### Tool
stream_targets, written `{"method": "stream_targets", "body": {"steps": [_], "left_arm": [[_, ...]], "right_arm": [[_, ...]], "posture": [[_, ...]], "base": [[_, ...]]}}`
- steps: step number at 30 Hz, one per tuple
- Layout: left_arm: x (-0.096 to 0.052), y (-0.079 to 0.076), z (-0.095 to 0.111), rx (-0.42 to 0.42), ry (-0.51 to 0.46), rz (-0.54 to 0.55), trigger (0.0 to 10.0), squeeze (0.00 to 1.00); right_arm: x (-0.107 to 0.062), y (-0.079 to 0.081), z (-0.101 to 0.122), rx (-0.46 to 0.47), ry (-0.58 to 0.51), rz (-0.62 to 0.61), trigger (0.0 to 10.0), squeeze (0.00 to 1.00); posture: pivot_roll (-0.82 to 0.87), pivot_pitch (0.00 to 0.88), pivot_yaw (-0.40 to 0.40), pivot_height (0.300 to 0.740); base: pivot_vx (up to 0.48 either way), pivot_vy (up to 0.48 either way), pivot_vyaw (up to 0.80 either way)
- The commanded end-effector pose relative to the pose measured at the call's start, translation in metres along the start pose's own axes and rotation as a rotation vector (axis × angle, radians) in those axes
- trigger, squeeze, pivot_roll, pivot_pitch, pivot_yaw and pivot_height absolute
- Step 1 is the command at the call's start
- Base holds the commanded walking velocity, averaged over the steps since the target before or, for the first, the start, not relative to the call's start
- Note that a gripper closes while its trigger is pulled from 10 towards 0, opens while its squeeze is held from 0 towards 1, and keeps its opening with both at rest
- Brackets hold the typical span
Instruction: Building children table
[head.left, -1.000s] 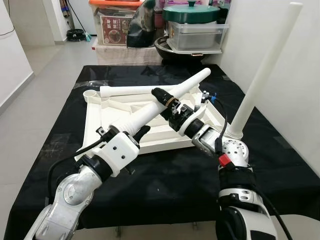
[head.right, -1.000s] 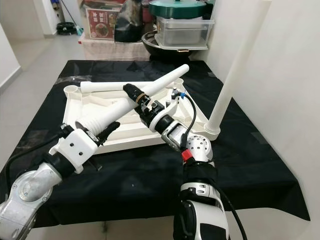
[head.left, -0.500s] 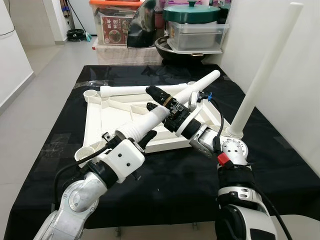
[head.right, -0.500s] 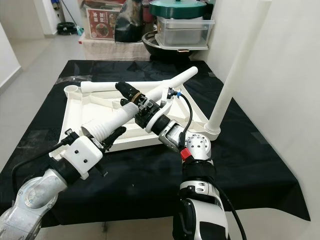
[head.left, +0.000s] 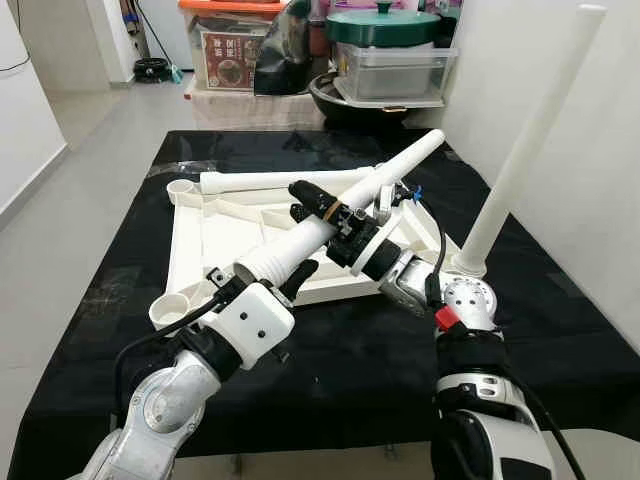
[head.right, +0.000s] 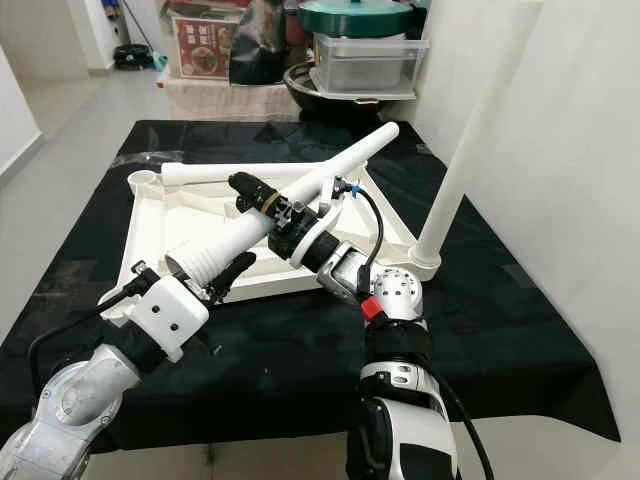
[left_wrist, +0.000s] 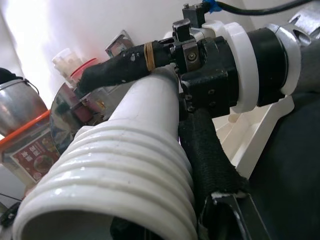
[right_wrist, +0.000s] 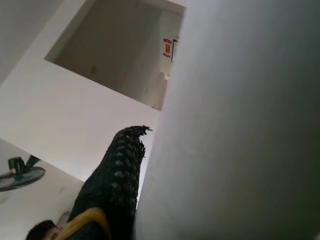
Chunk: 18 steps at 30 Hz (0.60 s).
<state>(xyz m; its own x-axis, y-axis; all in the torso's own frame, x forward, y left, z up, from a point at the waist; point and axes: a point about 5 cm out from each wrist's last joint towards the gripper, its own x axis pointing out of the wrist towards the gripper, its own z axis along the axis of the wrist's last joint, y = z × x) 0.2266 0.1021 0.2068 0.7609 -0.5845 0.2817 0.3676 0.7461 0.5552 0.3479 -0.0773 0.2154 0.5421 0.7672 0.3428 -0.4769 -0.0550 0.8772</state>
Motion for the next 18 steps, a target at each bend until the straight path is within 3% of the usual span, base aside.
{"method": "stream_targets", "body": {"steps": [1, 9, 15, 16, 18], "left_arm": [[0.0, -0.01, 0.002, -0.018, -0.012, -0.045, 10.0, 0.0], [-0.002, -0.013, 0.001, -0.033, 0.002, -0.047, 10.0, 0.0], [-0.005, -0.017, -0.008, -0.114, 0.077, -0.045, 10.0, 0.0], [-0.006, -0.017, -0.011, -0.147, 0.098, -0.031, 10.0, 1.0], [-0.008, -0.016, -0.014, -0.174, 0.113, -0.02, 10.0, 1.0]], "right_arm": [[0.003, 0.003, -0.004, -0.013, 0.035, 0.008, 0.0, 0.0], [0.003, 0.004, -0.003, -0.01, 0.031, 0.008, 0.0, 0.0], [0.004, 0.006, -0.002, -0.01, 0.026, 0.02, 0.0, 0.0], [0.005, 0.007, -0.001, -0.012, 0.022, 0.025, 0.0, 0.0], [0.006, 0.01, 0.002, -0.017, 0.015, 0.032, 0.0, 0.0]], "posture": [[0.1, 0.014, -0.072, 0.74], [0.1, 0.016, -0.071, 0.74], [0.1, 0.013, -0.073, 0.74], [0.1, 0.011, -0.075, 0.74], [0.1, 0.009, -0.074, 0.74]], "base": [[0.0, 0.0, 0.0], [0.0, 0.0, 0.0], [0.0, 0.0, 0.0], [0.0, 0.0, 0.0], [0.0, 0.0, 0.0]]}}
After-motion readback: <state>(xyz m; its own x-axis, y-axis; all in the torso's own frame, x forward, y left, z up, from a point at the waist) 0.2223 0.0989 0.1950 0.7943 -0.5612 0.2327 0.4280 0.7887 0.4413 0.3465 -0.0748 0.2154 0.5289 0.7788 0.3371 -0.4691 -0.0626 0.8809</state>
